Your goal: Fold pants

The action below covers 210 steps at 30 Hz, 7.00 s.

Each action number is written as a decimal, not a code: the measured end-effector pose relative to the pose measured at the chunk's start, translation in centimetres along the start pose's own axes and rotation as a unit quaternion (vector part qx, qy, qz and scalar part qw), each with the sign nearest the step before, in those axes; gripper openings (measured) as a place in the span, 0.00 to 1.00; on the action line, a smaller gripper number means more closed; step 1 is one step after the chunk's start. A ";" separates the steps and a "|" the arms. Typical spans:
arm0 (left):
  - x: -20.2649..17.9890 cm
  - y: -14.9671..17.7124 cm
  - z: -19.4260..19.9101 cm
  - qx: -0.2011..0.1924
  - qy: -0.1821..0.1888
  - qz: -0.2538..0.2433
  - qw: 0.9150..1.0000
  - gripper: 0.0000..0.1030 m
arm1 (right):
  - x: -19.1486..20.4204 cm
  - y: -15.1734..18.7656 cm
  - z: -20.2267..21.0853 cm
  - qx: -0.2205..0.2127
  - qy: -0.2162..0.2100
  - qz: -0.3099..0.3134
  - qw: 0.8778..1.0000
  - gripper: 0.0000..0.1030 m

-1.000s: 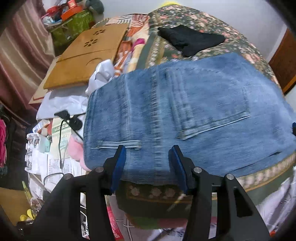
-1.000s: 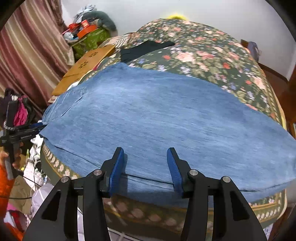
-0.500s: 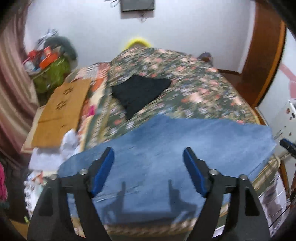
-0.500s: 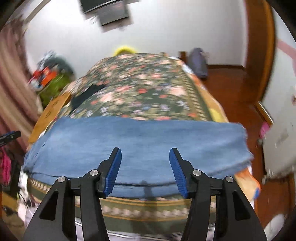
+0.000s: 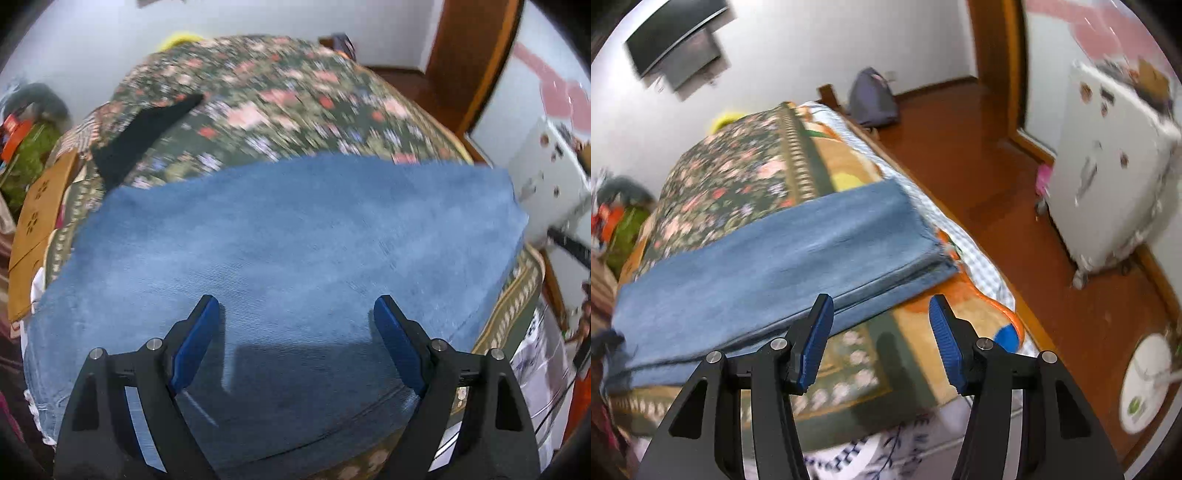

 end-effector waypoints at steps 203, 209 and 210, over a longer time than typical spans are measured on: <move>31.7 22.3 -0.6 0.019 0.106 0.433 0.895 0.78 | 39.2 12.4 -10.8 0.147 -0.144 0.357 0.911 0.52; 31.7 21.3 -1.7 0.016 0.103 0.431 0.896 0.84 | 39.1 12.4 -11.2 0.156 -0.153 0.343 0.914 0.53; 31.7 21.1 -1.9 0.016 0.102 0.433 0.895 0.84 | 39.1 12.5 -11.2 0.156 -0.153 0.342 0.914 0.53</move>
Point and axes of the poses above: each gripper's, at about its wrist camera, not at the fingertips, and z roughly against the way its jaws point, x to its left, y to its underside, the point moved 9 cm from there along -z, roughly the way its jaws point, and after that the axes turned 11 degrees about -y, right-handed, at the moved point
